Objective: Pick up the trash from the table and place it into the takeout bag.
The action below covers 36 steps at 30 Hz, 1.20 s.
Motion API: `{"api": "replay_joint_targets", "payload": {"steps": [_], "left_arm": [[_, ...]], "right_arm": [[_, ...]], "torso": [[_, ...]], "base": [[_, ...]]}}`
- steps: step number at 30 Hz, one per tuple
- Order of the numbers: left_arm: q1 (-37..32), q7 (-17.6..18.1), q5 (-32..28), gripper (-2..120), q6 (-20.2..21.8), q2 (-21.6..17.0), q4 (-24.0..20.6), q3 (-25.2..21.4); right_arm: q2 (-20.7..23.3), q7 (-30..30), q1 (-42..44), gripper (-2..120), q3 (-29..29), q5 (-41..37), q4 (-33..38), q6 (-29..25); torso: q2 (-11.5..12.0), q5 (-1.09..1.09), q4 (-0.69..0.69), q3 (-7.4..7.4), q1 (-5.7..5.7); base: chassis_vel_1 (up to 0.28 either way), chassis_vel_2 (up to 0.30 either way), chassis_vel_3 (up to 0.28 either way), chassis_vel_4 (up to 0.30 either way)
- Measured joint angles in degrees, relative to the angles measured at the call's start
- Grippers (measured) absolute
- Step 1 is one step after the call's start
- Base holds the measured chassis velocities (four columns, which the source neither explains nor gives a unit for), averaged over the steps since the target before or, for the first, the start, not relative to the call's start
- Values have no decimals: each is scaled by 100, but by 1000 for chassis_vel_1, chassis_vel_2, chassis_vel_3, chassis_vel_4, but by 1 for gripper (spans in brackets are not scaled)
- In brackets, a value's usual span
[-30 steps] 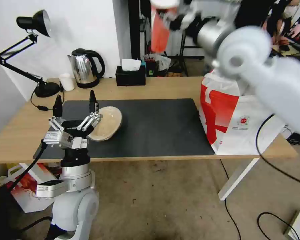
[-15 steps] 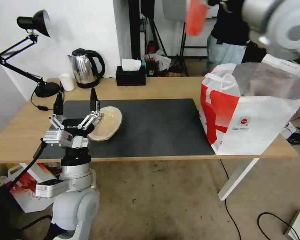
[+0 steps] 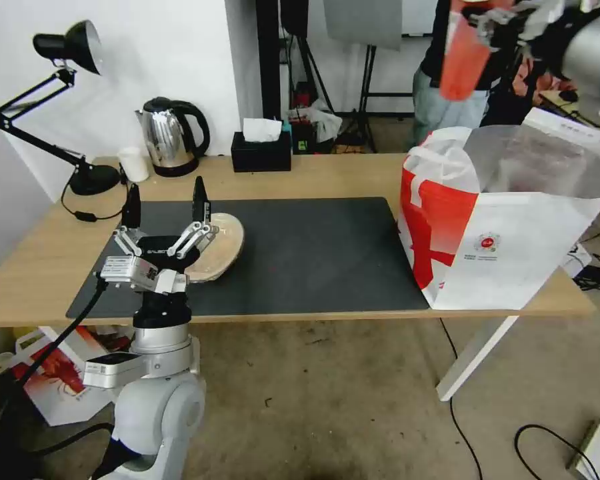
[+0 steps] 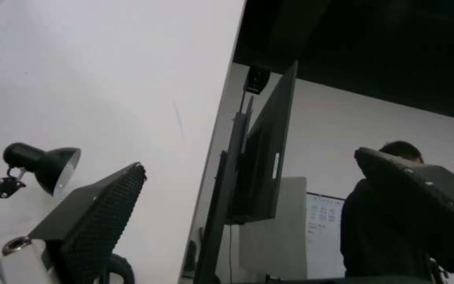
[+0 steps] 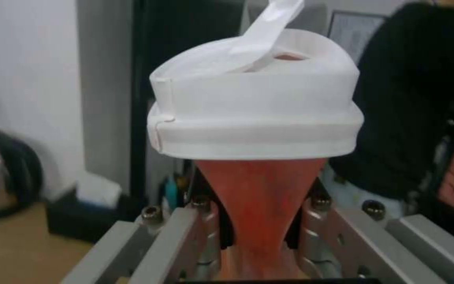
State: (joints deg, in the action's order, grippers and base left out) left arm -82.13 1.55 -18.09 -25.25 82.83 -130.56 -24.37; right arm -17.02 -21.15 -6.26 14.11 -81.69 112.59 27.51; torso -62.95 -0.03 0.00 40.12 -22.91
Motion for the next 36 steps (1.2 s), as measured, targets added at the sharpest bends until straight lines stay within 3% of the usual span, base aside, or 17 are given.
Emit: {"api": "replay_joint_targets", "payload": {"steps": [7,14,18,22,25,36], "left_arm": [[36,0,-18,100,3,-19,53,58],[42,0,-28,100,0,-19,79,87],[63,0,-44,100,-3,-27,86,100],[70,0,-42,100,-4,-22,109,162],[62,-1,-31,100,-5,-15,116,180],[-26,-4,5,100,-31,25,88,115]], "right_arm": [[464,147,942,15,-551,350,162,-61],[667,168,1257,15,-710,539,177,-133],[759,189,1943,15,-1350,605,256,-168],[797,235,3119,13,-2385,751,389,-178],[798,255,3395,12,-2619,809,414,-178],[564,251,3705,12,-2633,1091,285,-198]], "torso": [[0,-7,1,0,0],[0,-5,0,0,0],[0,-6,1,0,0],[0,-2,0,0,0],[0,-6,-1,-1,0],[0,-5,1,0,0]], "base": [[0,0,0,0],[0,0,0,0],[0,0,0,0],[0,0,0,0],[0,0,0,0],[0,0,0,0]]}}
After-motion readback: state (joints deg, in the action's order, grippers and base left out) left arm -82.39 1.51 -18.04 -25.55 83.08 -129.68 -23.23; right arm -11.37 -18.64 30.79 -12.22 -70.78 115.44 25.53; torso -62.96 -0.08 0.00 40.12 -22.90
